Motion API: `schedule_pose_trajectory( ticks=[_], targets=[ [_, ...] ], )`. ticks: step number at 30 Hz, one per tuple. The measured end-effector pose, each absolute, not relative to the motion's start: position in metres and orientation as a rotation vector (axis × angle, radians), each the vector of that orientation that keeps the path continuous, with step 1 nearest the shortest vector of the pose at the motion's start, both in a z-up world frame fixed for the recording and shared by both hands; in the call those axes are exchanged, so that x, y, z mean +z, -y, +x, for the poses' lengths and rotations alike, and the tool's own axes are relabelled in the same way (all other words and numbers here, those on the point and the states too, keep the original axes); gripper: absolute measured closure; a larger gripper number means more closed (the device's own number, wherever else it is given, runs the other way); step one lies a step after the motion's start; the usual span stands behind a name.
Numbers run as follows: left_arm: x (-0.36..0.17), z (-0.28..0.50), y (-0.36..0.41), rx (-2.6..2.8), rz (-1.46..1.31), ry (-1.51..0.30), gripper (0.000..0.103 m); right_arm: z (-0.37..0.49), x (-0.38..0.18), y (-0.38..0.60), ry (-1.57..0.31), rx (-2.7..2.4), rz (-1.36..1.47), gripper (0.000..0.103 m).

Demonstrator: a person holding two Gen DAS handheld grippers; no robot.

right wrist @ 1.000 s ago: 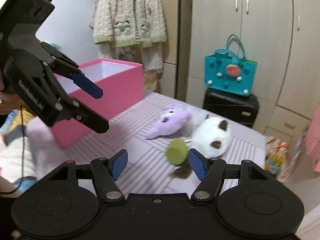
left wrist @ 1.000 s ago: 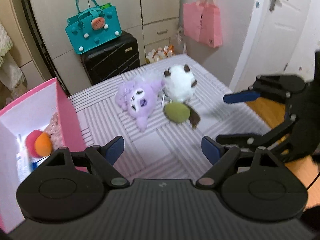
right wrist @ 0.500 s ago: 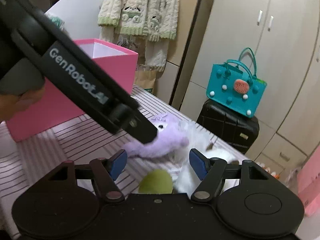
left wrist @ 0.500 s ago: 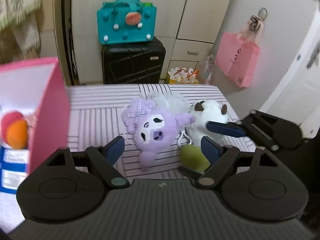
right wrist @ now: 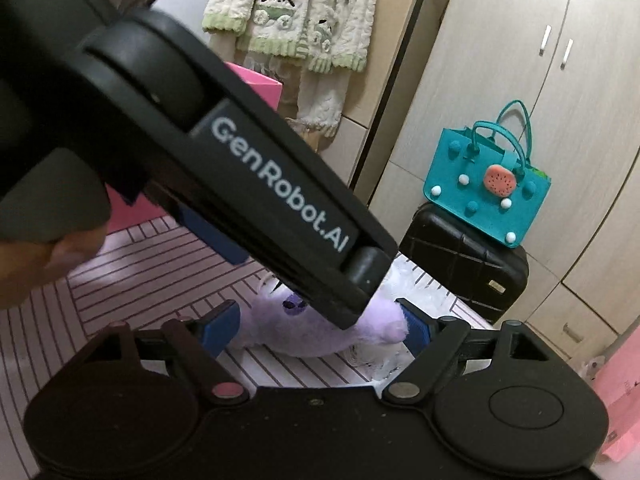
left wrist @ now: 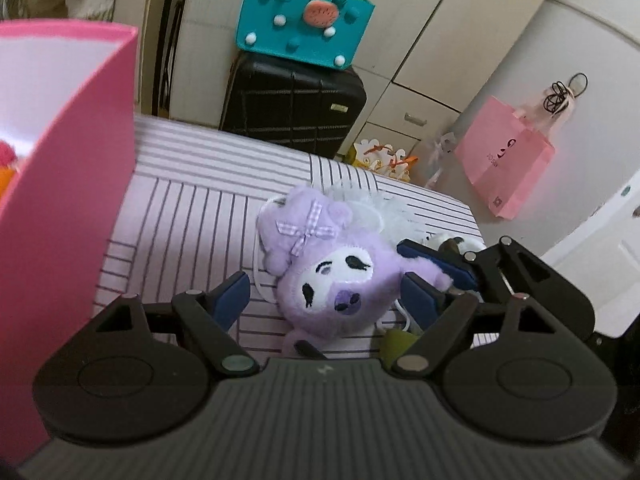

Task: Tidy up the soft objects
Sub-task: 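Grasp the purple plush toy with the left gripper while the right grips its other side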

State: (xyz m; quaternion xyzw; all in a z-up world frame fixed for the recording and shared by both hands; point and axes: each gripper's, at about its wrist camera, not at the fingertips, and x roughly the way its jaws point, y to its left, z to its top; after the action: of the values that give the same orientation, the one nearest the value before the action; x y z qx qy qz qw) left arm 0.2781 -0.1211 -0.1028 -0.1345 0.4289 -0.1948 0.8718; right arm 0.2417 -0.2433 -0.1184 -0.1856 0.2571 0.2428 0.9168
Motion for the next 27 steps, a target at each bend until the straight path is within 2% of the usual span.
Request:
schedule_pose_trajectory(
  ticks=[2, 5, 6, 7, 10, 13, 27],
  targets=[
    [-0.107, 0.282, 0.121, -0.403, -0.302, -0.912, 0.022, 0.243, -0.12, 0.244, -0.535, 0.5, -0.368, 0.02],
    [-0.112, 0.284, 0.12, -0.409, -0.318, -0.918, 0.024, 0.242, -0.121, 0.245, -0.542, 0.499, -0.35, 0.029],
    [-0.115, 0.285, 0.121, -0.412, -0.323, -0.926, 0.025, 0.243, -0.121, 0.246, -0.545, 0.493, -0.338, 0.034],
    [-0.117, 0.285, 0.121, -0.415, -0.328, -0.935, 0.029, 0.244, -0.12, 0.247, -0.549, 0.486, -0.323, 0.036],
    [-0.123, 0.285, 0.122, -0.428, -0.346, -0.966, 0.038, 0.244, -0.121, 0.249, -0.566, 0.486, -0.288, 0.038],
    [-0.124, 0.282, 0.124, -0.437, -0.354, -0.958, 0.042, 0.242, -0.122, 0.246, -0.564, 0.478, -0.293, 0.038],
    [-0.108, 0.257, 0.123, -0.46, -0.313, -0.898, 0.046, 0.229, -0.11, 0.252, -0.59, 0.48, -0.166, 0.038]
  ],
)
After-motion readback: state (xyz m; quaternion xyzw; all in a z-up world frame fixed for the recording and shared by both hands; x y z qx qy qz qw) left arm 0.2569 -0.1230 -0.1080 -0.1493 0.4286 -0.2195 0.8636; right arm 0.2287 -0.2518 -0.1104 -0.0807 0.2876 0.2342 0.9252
